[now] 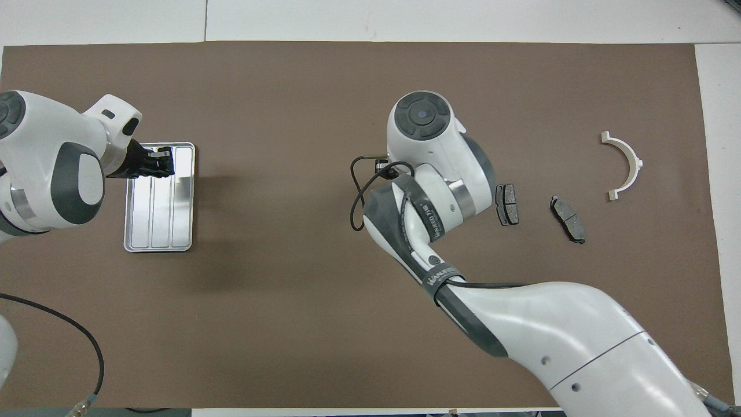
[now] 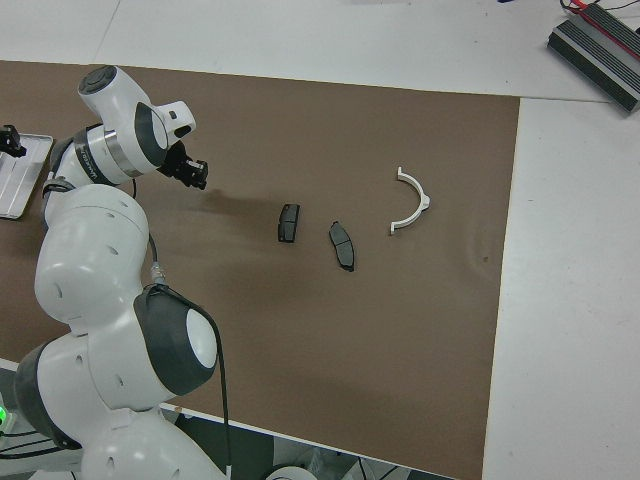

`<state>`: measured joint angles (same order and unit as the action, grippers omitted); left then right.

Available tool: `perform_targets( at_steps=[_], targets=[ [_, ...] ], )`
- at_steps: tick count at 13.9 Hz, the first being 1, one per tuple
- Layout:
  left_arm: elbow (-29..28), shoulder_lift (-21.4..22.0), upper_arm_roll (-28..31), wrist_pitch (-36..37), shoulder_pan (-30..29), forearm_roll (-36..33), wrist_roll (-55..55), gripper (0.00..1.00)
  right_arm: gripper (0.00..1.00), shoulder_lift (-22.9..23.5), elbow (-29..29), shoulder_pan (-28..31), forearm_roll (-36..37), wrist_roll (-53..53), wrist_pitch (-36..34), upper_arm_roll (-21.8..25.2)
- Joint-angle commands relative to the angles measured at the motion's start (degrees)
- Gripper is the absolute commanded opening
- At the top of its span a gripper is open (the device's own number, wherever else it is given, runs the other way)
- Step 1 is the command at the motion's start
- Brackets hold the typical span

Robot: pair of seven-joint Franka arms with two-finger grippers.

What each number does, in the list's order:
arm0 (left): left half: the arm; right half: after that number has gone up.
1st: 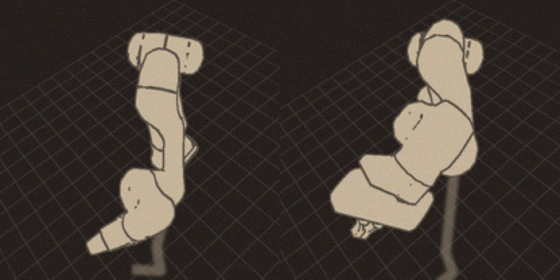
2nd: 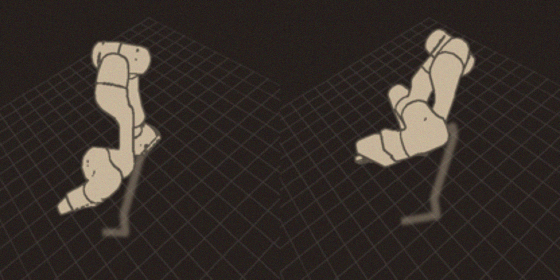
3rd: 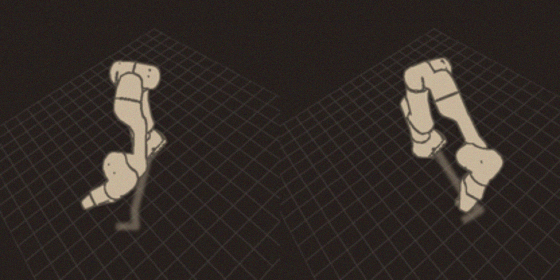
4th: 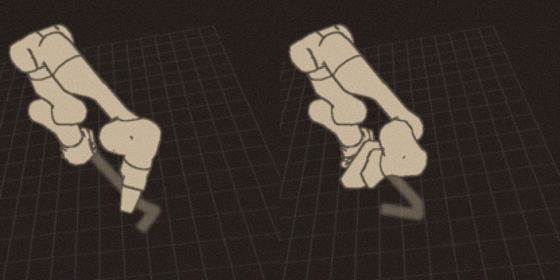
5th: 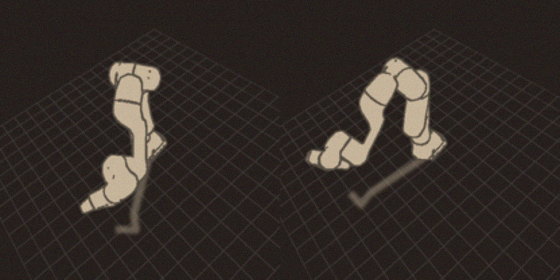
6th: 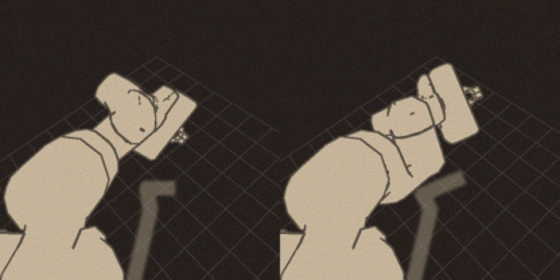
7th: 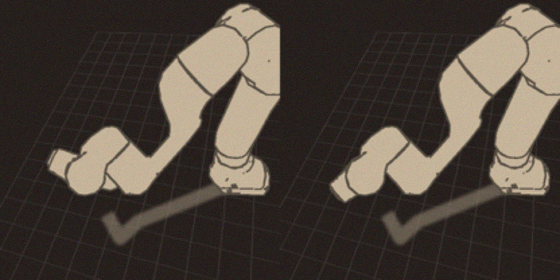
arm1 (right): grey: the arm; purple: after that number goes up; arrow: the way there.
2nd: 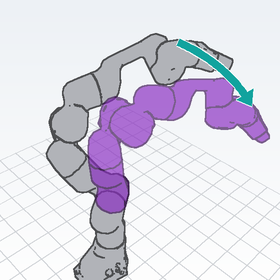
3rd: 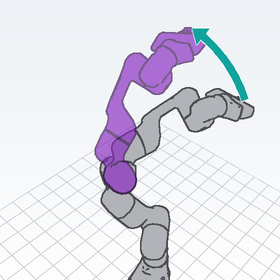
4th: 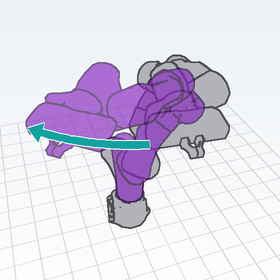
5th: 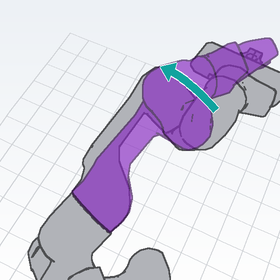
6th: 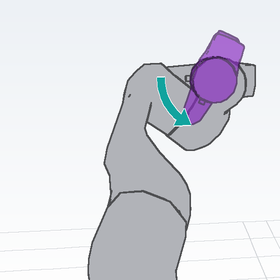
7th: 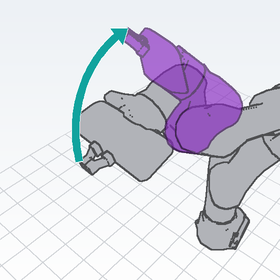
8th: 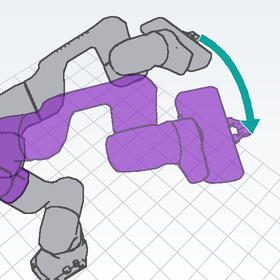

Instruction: Place bearing gear from tray to pile

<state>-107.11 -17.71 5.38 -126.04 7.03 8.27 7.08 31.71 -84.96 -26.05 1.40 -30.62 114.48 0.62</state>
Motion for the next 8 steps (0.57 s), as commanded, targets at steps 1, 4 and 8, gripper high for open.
perform_targets(
  at_steps=[1,4,8],
  targets=[
    [3.03,1.36,-0.46,5.35,4.72,0.69,9.92,0.00,0.00,-4.27,0.41,7.21,-0.26,11.41,-3.64,-0.80],
    [8.39,0.58,-0.28,9.59,14.56,-0.01,27.23,0.01,0.00,-6.30,0.24,17.05,-0.26,26.89,-6.55,-0.80],
    [10.42,-1.61,-0.37,8.53,27.31,-4.49,45.54,0.01,0.00,-7.79,-5.98,26.30,0.09,39.22,-1.74,-0.71]
  ],
)
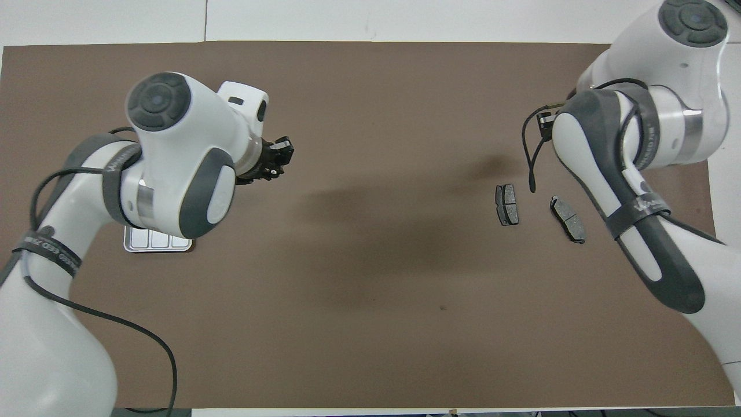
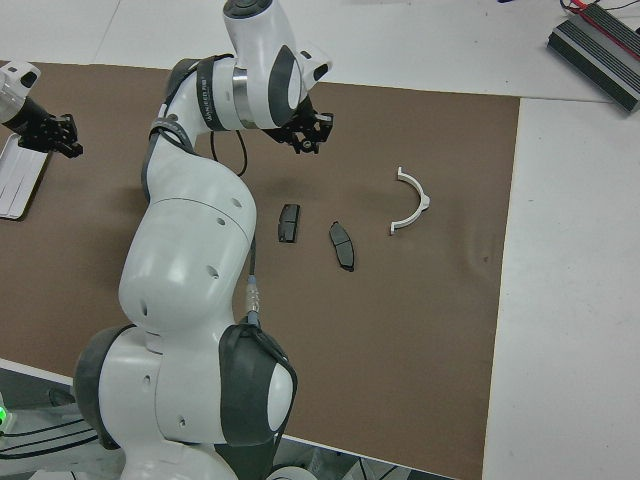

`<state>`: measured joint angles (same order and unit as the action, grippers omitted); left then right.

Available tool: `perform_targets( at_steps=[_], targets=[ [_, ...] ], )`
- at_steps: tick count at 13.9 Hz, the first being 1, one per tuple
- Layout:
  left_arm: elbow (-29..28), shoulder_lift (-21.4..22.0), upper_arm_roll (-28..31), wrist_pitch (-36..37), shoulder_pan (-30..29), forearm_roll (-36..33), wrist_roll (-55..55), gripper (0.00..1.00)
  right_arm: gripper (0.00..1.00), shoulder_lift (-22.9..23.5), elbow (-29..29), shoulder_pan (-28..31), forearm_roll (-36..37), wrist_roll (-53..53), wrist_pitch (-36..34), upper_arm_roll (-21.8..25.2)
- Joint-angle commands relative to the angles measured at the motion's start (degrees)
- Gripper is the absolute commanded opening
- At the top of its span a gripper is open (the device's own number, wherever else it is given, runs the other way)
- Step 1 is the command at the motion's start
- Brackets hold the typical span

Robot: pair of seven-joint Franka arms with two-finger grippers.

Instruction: Place bearing gear from tray to pile

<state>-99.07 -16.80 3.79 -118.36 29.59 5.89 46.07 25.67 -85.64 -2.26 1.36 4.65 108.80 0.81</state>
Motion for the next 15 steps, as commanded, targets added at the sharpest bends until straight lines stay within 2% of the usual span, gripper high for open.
perform_targets(
  at_steps=[1,3,4,6,9,15],
  targets=[
    [5.69,-5.50,1.31,1.11,7.56,-2.46,9.80,0.01,0.00,-2.28,-8.46,3.75,0.22,5.53,7.09,-0.90],
    [10.63,-11.39,1.48,-0.54,10.92,-2.81,17.01,0.01,0.00,-2.73,-13.83,4.81,0.22,6.60,13.69,-0.90],
    [11.43,-13.07,1.48,-3.78,12.15,-2.64,18.52,0.01,0.00,-2.47,-14.55,4.90,0.13,6.51,14.33,-0.90],
    [11.70,-14.14,1.48,-5.83,13.21,-2.63,20.64,0.01,0.00,-2.38,-16.13,4.90,0.13,6.25,14.94,-0.90],
    [13.19,-18.61,1.92,-6.27,15.49,-3.59,22.57,0.01,0.00,-2.38,-18.94,5.60,0.13,7.03,18.11,-0.90],
    [11.09,-18.53,2.27,-7.06,15.94,-5.36,22.84,0.02,0.00,-1.94,-20.79,5.78,0.13,7.74,19.69,-0.90]
  ],
)
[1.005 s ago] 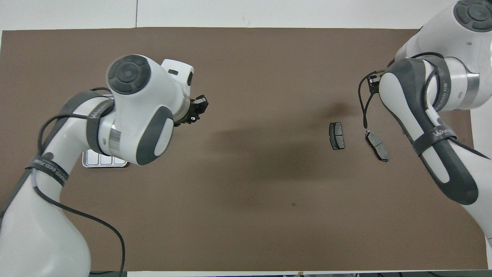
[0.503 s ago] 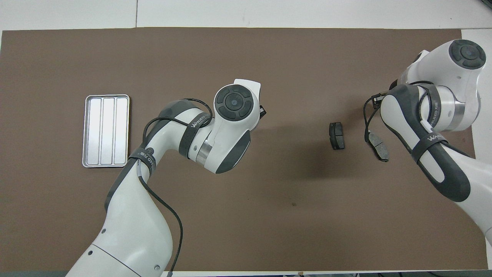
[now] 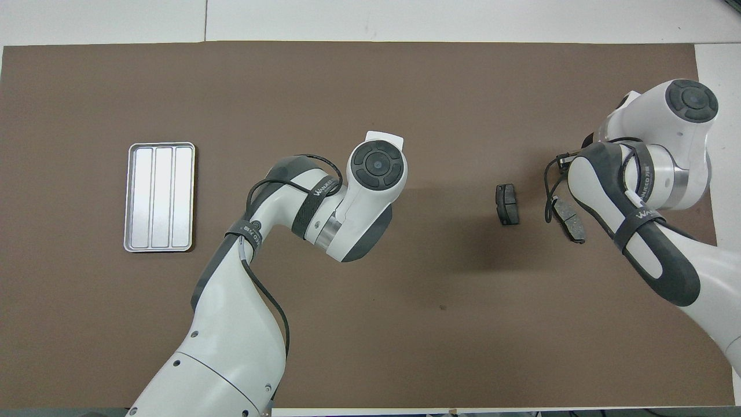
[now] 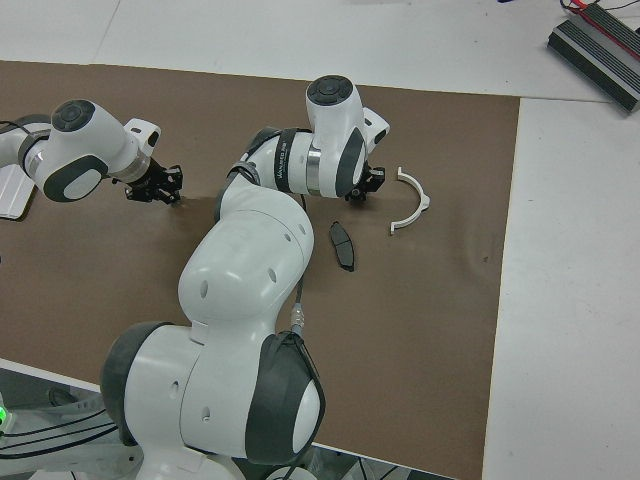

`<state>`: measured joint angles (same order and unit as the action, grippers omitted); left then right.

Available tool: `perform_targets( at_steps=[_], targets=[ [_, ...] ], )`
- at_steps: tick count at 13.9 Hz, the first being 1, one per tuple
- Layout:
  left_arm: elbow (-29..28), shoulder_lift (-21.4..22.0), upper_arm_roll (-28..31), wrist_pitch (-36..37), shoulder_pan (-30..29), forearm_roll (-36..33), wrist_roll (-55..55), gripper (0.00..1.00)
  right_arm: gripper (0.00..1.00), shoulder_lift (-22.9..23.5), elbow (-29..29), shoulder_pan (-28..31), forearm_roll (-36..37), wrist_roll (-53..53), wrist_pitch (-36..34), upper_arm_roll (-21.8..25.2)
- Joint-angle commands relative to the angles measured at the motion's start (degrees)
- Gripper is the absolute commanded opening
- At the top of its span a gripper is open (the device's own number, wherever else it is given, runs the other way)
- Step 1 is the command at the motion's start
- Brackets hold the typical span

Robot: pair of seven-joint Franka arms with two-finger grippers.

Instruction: Place bearing gear from tray to pile

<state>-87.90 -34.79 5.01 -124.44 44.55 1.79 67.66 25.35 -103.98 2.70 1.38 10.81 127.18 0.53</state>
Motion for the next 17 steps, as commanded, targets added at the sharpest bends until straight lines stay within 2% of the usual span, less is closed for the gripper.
perform_targets(
  at_steps=[1,5,6,7,8,9,12,14,16,17],
  targets=[
    [-0.25,-0.55,1.06,-1.32,0.89,-1.26,1.25,0.02,0.00,-1.62,-2.45,0.81,0.12,1.23,1.23,-0.62],
    [-1.92,-0.55,0.97,-2.56,1.07,-1.61,1.25,0.02,0.91,-1.71,-2.54,0.73,0.12,-0.27,1.23,-0.71],
    [-1.92,-0.55,1.06,-2.64,1.16,-1.61,1.25,0.03,1.00,-1.71,-2.45,0.73,0.12,-0.18,1.06,-0.71],
    [-2.01,-0.55,1.06,-2.65,1.16,-1.70,1.25,0.16,1.00,-1.97,-2.37,0.55,0.03,-0.27,0.62,-0.71],
    [-1.92,-0.55,1.06,-2.65,1.16,-1.70,1.25,0.44,1.00,-2.23,-2.02,0.03,0.03,-0.70,0.01,-0.71],
    [-1.75,-0.46,1.15,-2.47,1.16,-1.70,1.25,0.97,1.00,-2.67,-1.67,-0.24,0.03,-1.58,-0.44,-0.80],
    [-1.31,0.06,1.50,-0.80,0.46,-2.49,1.16,1.00,1.00,-3.81,-0.44,-0.15,-0.15,-2.20,-0.62,-2.46],
    [-2.27,4.87,3.51,2.17,-0.77,-2.84,0.29,1.00,1.00,-4.52,1.14,-0.33,-0.32,-6.39,-2.01,-5.09],
    [-2.45,9.01,3.52,5.86,-4.80,-2.84,-3.30,1.00,1.00,-5.04,2.03,-1.20,0.72,-15.61,-4.30,-8.96],
    [-2.89,11.64,3.52,8.14,-6.91,-2.84,-6.80,1.00,1.00,-5.22,2.29,-5.21,0.91,-19.74,-5.18,-8.71]
  ],
)
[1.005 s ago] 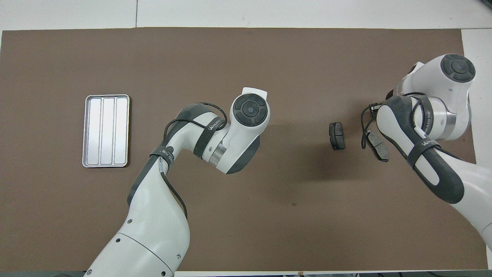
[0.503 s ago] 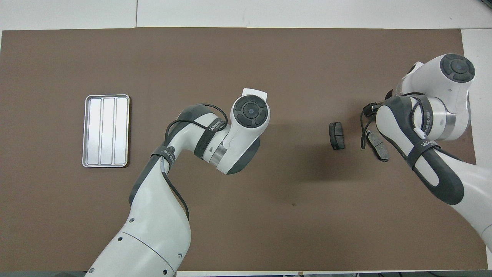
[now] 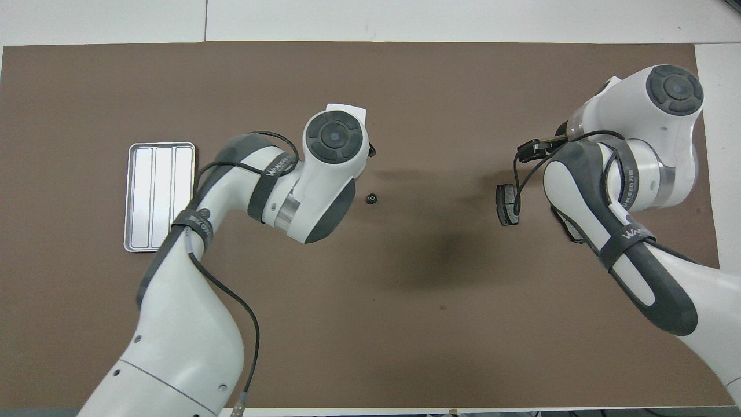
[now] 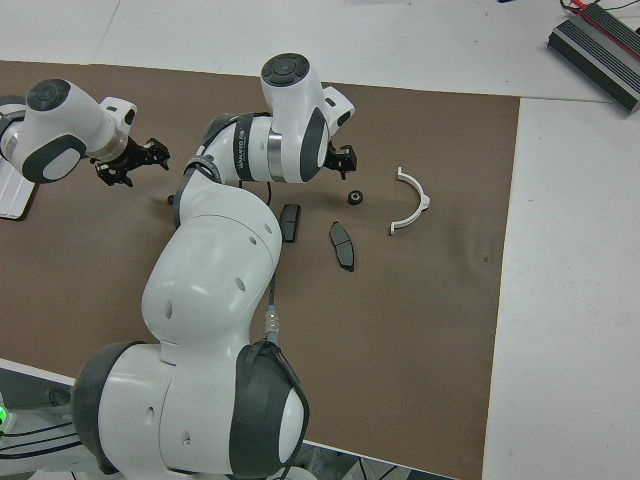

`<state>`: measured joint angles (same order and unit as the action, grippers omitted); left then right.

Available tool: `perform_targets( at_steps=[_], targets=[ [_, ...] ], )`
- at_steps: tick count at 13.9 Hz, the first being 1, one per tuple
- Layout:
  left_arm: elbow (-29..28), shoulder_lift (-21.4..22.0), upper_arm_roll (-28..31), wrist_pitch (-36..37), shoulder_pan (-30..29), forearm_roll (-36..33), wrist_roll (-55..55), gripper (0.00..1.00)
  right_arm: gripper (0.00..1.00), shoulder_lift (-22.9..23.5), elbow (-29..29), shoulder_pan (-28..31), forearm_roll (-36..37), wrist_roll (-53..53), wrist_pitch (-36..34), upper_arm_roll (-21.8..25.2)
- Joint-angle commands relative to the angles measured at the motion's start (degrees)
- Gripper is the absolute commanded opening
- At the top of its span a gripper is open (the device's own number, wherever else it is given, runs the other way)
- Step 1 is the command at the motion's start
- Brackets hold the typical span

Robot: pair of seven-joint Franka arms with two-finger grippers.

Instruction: Place bearing gear from tray to pile

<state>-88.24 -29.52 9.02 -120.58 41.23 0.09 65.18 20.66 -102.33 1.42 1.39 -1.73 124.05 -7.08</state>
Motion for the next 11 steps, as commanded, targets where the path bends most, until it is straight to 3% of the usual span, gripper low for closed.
perform_targets(
  at_steps=[1,6,11],
  targets=[
    [-2.90,9.10,-0.58,7.17,-6.05,-1.06,-8.71,1.00,1.00,-0.71,0.73,-6.92,1.50,-11.41,-2.84,-0.92],
    [-3.78,19.14,-0.58,20.81,-15.90,-0.62,-30.34,1.00,1.00,-2.12,0.38,-21.52,3.70,-33.92,-3.91,-1.36],
    [-6.85,25.37,-0.50,23.82,-26.44,-0.62,-50.54,1.00,1.00,2.70,4.76,-26.38,5.37,-40.54,-2.15,-1.36]
  ],
)
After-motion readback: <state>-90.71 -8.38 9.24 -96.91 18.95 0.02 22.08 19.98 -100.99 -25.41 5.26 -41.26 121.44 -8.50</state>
